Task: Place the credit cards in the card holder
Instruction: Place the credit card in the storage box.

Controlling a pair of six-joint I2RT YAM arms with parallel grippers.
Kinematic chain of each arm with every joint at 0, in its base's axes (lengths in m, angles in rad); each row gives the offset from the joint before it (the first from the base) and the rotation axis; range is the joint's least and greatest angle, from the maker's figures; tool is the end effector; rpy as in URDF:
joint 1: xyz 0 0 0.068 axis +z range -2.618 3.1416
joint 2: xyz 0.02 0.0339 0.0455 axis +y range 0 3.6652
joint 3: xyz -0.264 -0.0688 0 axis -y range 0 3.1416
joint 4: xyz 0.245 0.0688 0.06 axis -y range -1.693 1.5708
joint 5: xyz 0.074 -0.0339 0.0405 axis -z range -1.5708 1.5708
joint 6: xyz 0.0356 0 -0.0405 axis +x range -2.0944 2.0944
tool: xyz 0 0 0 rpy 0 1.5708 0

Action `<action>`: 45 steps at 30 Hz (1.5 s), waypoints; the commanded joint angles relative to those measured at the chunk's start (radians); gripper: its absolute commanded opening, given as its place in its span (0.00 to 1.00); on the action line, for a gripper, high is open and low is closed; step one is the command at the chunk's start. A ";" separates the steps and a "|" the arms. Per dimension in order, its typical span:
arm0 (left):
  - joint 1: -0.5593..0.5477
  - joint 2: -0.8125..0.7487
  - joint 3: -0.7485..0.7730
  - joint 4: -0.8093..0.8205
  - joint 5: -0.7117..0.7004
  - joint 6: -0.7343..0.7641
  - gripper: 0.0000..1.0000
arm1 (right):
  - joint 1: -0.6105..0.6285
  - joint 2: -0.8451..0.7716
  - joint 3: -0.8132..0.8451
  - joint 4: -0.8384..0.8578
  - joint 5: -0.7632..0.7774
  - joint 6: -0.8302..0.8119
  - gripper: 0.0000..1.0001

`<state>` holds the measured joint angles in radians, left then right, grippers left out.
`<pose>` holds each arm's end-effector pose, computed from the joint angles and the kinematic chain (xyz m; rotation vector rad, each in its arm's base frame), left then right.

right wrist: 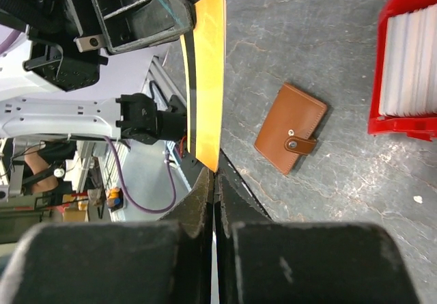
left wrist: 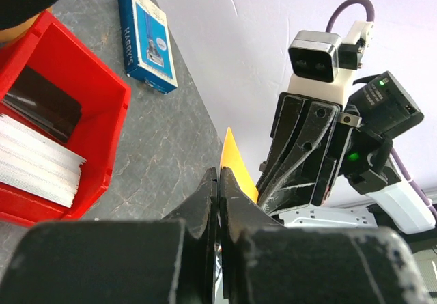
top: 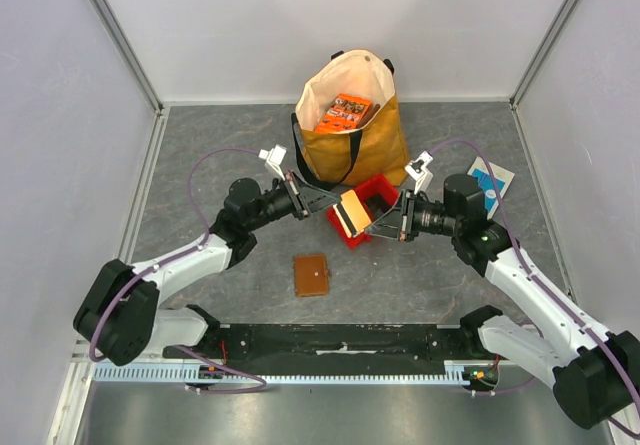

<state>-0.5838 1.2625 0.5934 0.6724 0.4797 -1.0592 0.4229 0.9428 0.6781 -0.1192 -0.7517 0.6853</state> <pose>0.2203 -0.1652 0.2605 0.0053 1.8326 -1.6039 0.1813 0.1083 0.2835 -0.2748 2.1195 1.4261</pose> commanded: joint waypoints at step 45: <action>-0.007 0.670 0.410 0.107 0.103 0.065 0.45 | -0.179 0.367 0.190 -0.036 0.443 -0.227 0.00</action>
<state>-0.5850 1.9224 0.9585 0.8013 0.5594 -1.0462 0.2493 1.3064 0.8234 -0.1932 -0.3733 0.4938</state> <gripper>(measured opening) 0.431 0.006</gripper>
